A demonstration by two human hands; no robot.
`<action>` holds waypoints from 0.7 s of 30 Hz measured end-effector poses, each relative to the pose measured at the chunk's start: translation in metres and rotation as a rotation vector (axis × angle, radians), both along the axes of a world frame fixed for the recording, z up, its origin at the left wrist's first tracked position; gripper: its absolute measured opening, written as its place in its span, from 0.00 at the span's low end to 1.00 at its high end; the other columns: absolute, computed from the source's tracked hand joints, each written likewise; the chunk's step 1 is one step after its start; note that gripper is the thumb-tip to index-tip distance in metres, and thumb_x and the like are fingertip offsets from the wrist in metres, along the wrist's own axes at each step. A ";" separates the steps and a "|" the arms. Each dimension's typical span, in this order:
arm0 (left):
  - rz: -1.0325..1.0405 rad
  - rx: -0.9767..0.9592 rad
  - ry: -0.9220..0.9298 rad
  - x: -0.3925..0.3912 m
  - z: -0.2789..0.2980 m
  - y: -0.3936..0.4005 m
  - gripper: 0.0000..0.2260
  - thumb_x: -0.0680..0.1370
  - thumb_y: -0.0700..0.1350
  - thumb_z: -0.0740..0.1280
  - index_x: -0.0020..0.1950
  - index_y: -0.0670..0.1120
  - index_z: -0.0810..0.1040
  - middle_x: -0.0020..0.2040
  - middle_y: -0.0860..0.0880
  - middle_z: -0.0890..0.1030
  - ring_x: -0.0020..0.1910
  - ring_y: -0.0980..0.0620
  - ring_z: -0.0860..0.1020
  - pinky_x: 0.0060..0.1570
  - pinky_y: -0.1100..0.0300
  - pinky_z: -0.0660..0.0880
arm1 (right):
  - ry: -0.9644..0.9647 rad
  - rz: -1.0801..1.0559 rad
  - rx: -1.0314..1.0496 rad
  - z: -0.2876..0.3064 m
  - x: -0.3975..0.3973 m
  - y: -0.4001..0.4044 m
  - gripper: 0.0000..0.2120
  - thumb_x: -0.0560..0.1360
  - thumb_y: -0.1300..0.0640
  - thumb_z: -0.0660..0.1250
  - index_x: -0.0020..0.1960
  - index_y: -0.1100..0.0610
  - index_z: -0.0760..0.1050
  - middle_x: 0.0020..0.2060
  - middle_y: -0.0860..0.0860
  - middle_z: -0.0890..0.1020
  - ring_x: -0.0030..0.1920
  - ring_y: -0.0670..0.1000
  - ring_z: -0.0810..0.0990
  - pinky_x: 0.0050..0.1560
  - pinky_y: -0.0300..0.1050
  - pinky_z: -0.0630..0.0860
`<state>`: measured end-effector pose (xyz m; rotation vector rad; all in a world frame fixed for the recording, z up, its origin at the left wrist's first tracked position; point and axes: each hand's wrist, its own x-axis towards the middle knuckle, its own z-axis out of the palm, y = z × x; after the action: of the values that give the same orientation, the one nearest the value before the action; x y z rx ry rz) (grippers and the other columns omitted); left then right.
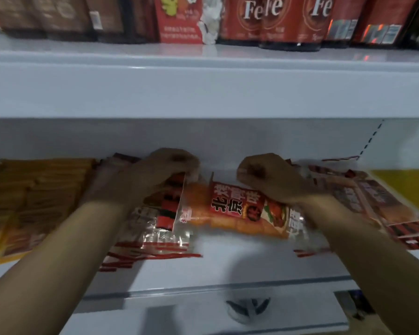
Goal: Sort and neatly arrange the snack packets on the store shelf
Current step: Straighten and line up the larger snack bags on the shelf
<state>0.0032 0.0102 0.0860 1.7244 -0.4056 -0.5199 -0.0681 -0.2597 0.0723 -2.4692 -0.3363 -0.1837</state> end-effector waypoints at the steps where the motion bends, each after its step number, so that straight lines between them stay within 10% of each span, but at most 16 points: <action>1: 0.028 -0.118 0.154 0.000 0.001 0.010 0.10 0.80 0.48 0.69 0.54 0.41 0.81 0.44 0.44 0.84 0.35 0.50 0.81 0.34 0.58 0.76 | 0.014 -0.010 0.075 0.000 0.000 0.005 0.07 0.81 0.54 0.68 0.45 0.47 0.80 0.42 0.42 0.84 0.45 0.41 0.83 0.46 0.33 0.76; 8: -0.020 -0.441 0.438 0.006 -0.008 0.074 0.31 0.77 0.66 0.62 0.62 0.40 0.80 0.47 0.41 0.83 0.45 0.43 0.84 0.50 0.45 0.83 | 0.155 -0.221 0.514 -0.016 0.014 0.049 0.11 0.79 0.61 0.70 0.40 0.51 0.83 0.39 0.52 0.85 0.42 0.51 0.84 0.48 0.49 0.79; 16: 0.167 -0.084 0.079 -0.006 -0.022 0.115 0.10 0.79 0.34 0.69 0.59 0.42 0.81 0.49 0.42 0.86 0.44 0.45 0.86 0.41 0.55 0.82 | 0.362 -0.306 0.982 -0.021 0.030 0.144 0.02 0.80 0.64 0.68 0.50 0.61 0.79 0.33 0.54 0.82 0.31 0.51 0.83 0.28 0.40 0.77; 21: 0.356 0.108 -0.054 0.008 -0.028 0.148 0.08 0.78 0.31 0.69 0.56 0.40 0.79 0.50 0.38 0.81 0.48 0.41 0.80 0.48 0.49 0.77 | 0.270 -0.324 0.706 -0.031 0.049 0.185 0.03 0.77 0.65 0.71 0.47 0.58 0.81 0.33 0.59 0.83 0.28 0.54 0.79 0.28 0.43 0.73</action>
<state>0.0115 0.1583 0.0579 1.8663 -0.1032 -0.2409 -0.0186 -0.0747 0.0418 -1.7961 0.2209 -0.0794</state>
